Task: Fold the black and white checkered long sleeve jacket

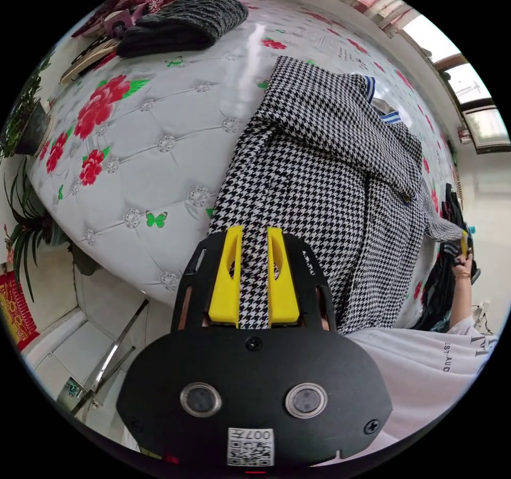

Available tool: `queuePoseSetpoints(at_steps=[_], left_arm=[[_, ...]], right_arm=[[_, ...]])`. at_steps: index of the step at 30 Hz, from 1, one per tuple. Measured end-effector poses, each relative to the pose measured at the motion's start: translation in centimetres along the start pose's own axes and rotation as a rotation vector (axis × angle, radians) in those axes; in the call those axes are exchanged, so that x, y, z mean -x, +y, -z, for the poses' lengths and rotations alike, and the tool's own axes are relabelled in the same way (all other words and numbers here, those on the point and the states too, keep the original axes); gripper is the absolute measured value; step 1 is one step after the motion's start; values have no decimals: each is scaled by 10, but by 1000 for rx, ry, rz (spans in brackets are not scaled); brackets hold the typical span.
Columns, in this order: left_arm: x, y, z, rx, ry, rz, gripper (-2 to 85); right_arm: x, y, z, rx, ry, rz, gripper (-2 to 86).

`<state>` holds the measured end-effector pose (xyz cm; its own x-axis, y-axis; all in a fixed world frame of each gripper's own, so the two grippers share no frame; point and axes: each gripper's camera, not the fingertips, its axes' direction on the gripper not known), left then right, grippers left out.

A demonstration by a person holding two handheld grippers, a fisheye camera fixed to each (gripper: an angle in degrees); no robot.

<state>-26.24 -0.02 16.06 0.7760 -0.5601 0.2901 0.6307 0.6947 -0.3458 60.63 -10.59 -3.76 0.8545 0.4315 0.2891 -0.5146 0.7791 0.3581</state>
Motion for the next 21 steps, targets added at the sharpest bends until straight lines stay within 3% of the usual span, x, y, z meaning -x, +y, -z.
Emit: queuePoseSetpoints(at_steps=[4,9,11,13,14,21], left_arm=[[8,3,1,-16,2,-5,75],[26,14,3,-52,72,13,72],[37,22,2,-58,93,30,71],[48,32,0,-54,98,26,71],[56,38,-1,-48,92,19,72],[108,79,2,-36,128,-111,96]], right_arm=[[207,40,-44,105,-145,588,2],[366,173,-131,368,-299,943,10],[393,234,-178,492,-232,992,18],[405,316,-246,854,-131,1040,30],[404,330,-254,907,-111,1042,33],[355,320,-199,865,-101,865,53]])
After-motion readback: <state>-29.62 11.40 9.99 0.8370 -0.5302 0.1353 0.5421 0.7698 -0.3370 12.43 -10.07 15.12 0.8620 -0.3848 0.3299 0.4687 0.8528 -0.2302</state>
